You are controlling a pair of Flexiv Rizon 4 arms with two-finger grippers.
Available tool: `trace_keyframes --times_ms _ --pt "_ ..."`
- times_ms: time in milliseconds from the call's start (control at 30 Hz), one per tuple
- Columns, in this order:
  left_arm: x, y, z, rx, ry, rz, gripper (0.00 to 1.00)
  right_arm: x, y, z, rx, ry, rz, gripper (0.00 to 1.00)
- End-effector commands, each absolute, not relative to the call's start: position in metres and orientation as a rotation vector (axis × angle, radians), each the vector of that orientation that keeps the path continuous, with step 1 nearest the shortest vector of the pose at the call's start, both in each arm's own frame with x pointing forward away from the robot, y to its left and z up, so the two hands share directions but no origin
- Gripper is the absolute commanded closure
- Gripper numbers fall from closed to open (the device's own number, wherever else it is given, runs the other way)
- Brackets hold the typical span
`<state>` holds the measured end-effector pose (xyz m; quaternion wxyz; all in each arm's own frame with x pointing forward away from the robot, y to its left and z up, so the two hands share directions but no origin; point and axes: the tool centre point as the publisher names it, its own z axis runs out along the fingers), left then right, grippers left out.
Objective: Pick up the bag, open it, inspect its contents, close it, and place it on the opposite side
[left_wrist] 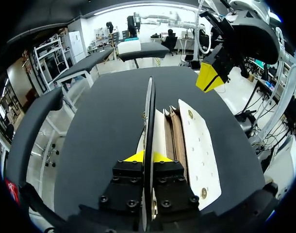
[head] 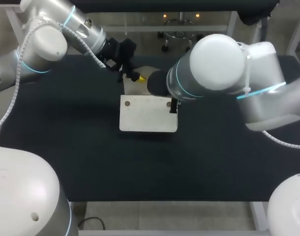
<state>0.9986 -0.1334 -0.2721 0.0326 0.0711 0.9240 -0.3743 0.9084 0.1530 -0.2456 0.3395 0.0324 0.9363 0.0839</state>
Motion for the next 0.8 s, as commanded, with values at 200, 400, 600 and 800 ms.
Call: trace_keyframes --times_ms 200,400,600,800 --pt "0.979 -0.137 -0.266 0.207 2.806 -1.109 1.00 0.919 0.164 -0.257 0.070 2.417 0.190 1.00" --pt "0.972 -0.134 -0.257 0.201 2.789 -1.106 1.00 0.928 0.168 -0.260 0.052 2.414 0.181 1.00" --pt "0.967 -0.133 -0.250 0.207 2.792 -1.106 1.00 0.934 0.166 -0.264 0.047 2.400 0.156 1.00" --pt "0.967 -0.133 -0.248 0.187 2.816 -1.133 1.00 0.937 0.164 -0.273 0.044 2.395 0.145 1.00"
